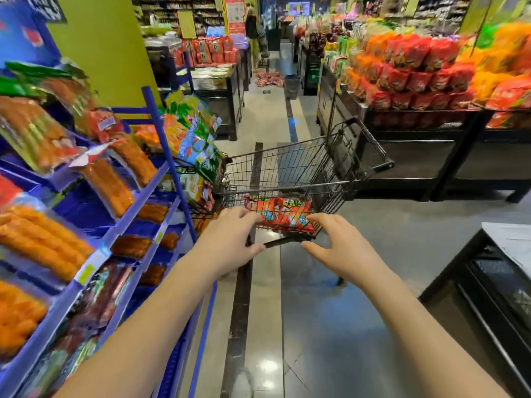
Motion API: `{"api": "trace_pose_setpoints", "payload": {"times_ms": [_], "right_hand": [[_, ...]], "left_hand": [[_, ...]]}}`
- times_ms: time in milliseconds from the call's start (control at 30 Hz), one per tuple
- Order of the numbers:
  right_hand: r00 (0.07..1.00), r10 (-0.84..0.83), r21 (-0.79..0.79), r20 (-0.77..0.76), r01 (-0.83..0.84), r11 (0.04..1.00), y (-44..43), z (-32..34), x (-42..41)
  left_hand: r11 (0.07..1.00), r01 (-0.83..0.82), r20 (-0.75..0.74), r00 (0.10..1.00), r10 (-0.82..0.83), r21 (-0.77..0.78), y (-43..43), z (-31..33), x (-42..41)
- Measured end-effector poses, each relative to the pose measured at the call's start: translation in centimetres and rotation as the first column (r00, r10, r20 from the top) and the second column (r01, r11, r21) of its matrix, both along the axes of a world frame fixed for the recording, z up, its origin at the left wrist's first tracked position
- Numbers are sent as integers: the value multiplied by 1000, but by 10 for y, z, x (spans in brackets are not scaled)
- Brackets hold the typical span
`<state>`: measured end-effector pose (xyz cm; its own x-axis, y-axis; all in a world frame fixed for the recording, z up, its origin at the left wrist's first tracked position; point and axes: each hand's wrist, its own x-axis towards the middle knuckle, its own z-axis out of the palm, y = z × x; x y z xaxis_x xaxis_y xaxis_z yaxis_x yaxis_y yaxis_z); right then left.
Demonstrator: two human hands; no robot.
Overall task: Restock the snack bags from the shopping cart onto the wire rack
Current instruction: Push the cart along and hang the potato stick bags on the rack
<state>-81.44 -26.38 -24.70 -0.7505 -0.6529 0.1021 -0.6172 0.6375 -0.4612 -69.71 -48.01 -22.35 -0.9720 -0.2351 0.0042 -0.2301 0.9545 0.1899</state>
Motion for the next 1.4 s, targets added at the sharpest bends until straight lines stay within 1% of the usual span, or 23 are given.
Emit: {"api": "trace_pose_setpoints", "payload": {"times_ms": [233, 367, 567, 733, 900, 1067, 1233, 1400], "right_hand": [[999, -39, 49, -3, 39, 998, -97, -32, -124], [998, -46, 101, 43, 41, 994, -156, -38, -186], [988, -95, 116, 122, 81, 990, -212, -47, -254], [980, -112, 134, 167, 91, 987, -237, -63, -313], [973, -108, 158, 203, 77, 984, -260, -95, -378], [962, -64, 161, 265, 22, 987, -284, -134, -453], [941, -37, 155, 336, -17, 988, -302, -169, -516], [910, -33, 215, 414, -62, 975, -317, -198, -568]], "left_hand": [[999, 31, 3, 1000, -31, 40, -99, -30, -130], [996, 36, 46, 998, -40, 83, -158, -40, -197], [991, 75, 90, 992, -85, 112, -217, -53, -278], [985, 71, 138, 986, -93, 156, -253, -72, -335], [980, 32, 186, 980, -70, 196, -281, -100, -387], [977, -5, 240, 970, -48, 214, -301, -131, -460], [982, -24, 345, 938, -43, 187, -308, -161, -535], [965, -98, 409, 912, -11, 245, -320, -189, -572]]}}
